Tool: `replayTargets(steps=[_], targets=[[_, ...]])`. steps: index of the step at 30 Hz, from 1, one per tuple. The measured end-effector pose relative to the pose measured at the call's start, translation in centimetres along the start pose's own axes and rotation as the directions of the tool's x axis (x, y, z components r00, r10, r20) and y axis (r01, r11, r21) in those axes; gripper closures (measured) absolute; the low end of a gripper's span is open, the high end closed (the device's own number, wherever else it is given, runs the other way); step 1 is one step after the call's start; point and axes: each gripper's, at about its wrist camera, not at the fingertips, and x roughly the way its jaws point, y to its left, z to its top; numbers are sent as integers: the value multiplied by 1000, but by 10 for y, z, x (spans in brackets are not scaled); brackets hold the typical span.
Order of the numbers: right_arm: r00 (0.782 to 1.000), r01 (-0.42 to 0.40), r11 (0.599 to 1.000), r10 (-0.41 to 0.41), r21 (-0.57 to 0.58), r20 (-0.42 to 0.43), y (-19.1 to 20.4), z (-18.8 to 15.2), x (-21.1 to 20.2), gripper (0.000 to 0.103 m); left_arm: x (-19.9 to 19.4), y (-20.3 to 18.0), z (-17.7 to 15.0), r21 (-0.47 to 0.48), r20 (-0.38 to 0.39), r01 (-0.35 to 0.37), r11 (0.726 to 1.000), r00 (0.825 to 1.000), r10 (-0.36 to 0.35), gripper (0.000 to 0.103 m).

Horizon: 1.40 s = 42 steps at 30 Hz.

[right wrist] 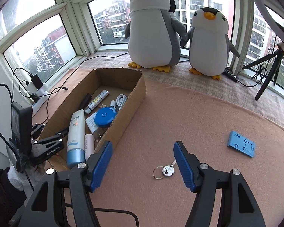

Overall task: Organize rigid objects
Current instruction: 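Move the right tool back to the silver key left on the floor, then close the right gripper on the silver key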

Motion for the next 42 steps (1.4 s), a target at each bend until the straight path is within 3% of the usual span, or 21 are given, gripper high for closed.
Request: replayTargets(steps=[6, 19, 26, 31, 42], targets=[[997, 26, 999, -24, 33, -71, -13, -22, 17, 49, 0, 0, 0, 0, 0, 0, 1000, 1000, 0, 52], [984, 75, 995, -64, 63, -165, -9, -36, 55, 55, 0, 0, 0, -3, 1, 2, 1000, 1000, -2, 52], [979, 126, 987, -108, 97, -172, -8, -33, 65, 55, -1, 0, 0, -7, 3, 3, 1000, 1000, -3, 52], [973, 168, 980, -148, 103, -175, -11, -27, 69, 68, -1, 0, 0, -7, 3, 3, 1000, 1000, -3, 52], [979, 123, 986, -102, 110, -176, -21, -37, 59, 75, -1, 0, -1, -8, 3, 3, 1000, 1000, -3, 52]])
